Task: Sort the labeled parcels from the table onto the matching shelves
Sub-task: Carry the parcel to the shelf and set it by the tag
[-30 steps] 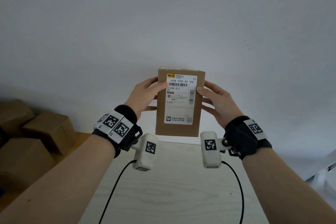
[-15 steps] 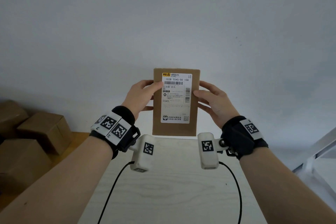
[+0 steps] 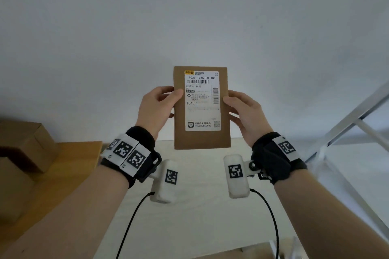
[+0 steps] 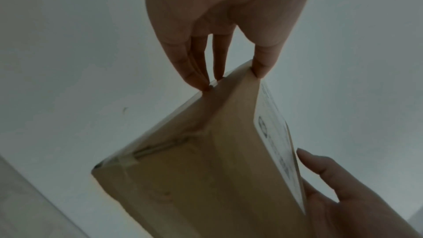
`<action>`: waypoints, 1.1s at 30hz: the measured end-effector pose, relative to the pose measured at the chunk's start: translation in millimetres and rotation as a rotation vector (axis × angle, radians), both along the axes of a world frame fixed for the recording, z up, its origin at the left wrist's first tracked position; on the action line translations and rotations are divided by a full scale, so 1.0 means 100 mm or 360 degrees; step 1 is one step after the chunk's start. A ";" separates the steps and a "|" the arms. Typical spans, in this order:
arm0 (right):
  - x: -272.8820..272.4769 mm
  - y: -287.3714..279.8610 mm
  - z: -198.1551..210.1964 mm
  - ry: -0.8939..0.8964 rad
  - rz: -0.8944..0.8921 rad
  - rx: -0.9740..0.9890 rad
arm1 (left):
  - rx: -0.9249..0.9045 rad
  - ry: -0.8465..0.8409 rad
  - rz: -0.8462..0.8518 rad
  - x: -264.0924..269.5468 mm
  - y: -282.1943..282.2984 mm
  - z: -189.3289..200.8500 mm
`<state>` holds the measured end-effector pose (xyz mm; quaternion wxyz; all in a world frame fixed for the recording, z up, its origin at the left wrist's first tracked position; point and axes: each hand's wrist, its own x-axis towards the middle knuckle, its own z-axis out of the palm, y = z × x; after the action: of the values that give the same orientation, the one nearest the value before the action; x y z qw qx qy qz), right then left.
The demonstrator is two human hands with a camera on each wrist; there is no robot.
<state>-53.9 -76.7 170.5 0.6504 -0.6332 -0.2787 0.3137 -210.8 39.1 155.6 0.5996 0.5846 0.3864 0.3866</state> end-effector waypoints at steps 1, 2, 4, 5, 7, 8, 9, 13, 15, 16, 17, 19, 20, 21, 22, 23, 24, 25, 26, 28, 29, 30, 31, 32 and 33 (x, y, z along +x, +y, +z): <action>-0.01 -0.06 -0.01 -0.0012 -0.0017 -0.0007 | 0.0006 -0.0020 0.0000 0.04 -0.03 -0.02; -0.02 -0.12 -0.01 -0.0016 -0.0038 -0.0010 | 0.0008 -0.0044 -0.0002 0.08 -0.06 -0.04; -0.03 -0.27 -0.02 -0.0018 -0.0088 -0.0015 | 0.0002 -0.0090 -0.0017 0.17 -0.15 -0.06; -0.03 -0.35 -0.02 -0.0024 -0.0110 -0.0021 | 0.0000 -0.0103 -0.0032 0.22 -0.19 -0.07; -0.01 -0.51 -0.02 -0.0035 -0.0158 -0.0030 | -0.0001 -0.0107 -0.0069 0.32 -0.31 -0.08; 0.01 -0.59 -0.02 -0.0035 -0.0187 -0.0027 | 0.0003 -0.0108 -0.0092 0.36 -0.37 -0.08; 0.03 -0.68 -0.01 -0.0031 -0.0218 -0.0021 | 0.0008 -0.0112 -0.0118 0.40 -0.44 -0.07; 0.11 -1.01 0.03 -0.0013 -0.0308 0.0027 | 0.0048 -0.0144 -0.0241 0.54 -0.75 0.02; 0.15 -1.20 0.06 -0.0012 -0.0338 0.0067 | 0.0062 -0.0177 -0.0290 0.60 -0.93 0.10; 0.17 -1.30 0.08 -0.0017 -0.0352 0.0084 | 0.0062 -0.0200 -0.0315 0.62 -1.02 0.14; 0.20 -1.41 0.10 -0.0025 -0.0367 0.0102 | 0.0064 -0.0218 -0.0343 0.65 -1.12 0.19; 0.24 -1.67 0.15 -0.0051 -0.0405 0.0126 | 0.0088 -0.0242 -0.0400 0.71 -1.36 0.27; 0.26 -1.81 0.18 -0.0068 -0.0422 0.0136 | 0.0105 -0.0254 -0.0424 0.75 -1.49 0.30; 0.28 -1.94 0.21 -0.0078 -0.0431 0.0148 | 0.0121 -0.0262 -0.0445 0.79 -1.60 0.34; 0.30 -2.14 0.25 -0.0094 -0.0447 0.0164 | 0.0137 -0.0272 -0.0472 0.84 -1.77 0.37; 0.32 -2.32 0.28 -0.0106 -0.0464 0.0179 | 0.0147 -0.0278 -0.0500 0.88 -1.93 0.41; 0.34 -2.54 0.31 -0.0124 -0.0491 0.0192 | 0.0159 -0.0282 -0.0539 0.93 -2.13 0.45; 0.38 -2.78 0.34 -0.0142 -0.0524 0.0208 | 0.0173 -0.0285 -0.0579 0.99 -2.35 0.48; 0.41 -3.01 0.37 -0.0155 -0.0562 0.0225 | 0.0192 -0.0286 -0.0618 1.04 -2.56 0.51; 0.46 -3.48 0.43 -0.0163 -0.0636 0.0269 | 0.0246 -0.0293 -0.0683 1.12 -3.00 0.58; 0.49 -3.70 0.45 -0.0165 -0.0664 0.0294 | 0.0280 -0.0298 -0.0711 1.16 -3.21 0.61; 0.51 -3.93 0.48 -0.0174 -0.0691 0.0307 | 0.0316 -0.0304 -0.0738 1.20 -3.43 0.63; 0.52 -4.14 0.50 -0.0184 -0.0714 0.0321 | 0.0347 -0.0312 -0.0763 1.24 -3.65 0.66; 0.54 -4.36 0.51 -0.0195 -0.0739 0.0337 | 0.0370 -0.0322 -0.0784 1.28 -3.86 0.69; 0.57 -4.56 0.53 -0.0203 -0.0763 0.0362 | 0.0387 -0.0332 -0.0805 1.33 -4.06 0.71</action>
<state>2.8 -533.0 223.4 0.7541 -0.6224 -0.1947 0.0771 -78.0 -367.2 226.7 0.6389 0.6870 0.1156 0.3262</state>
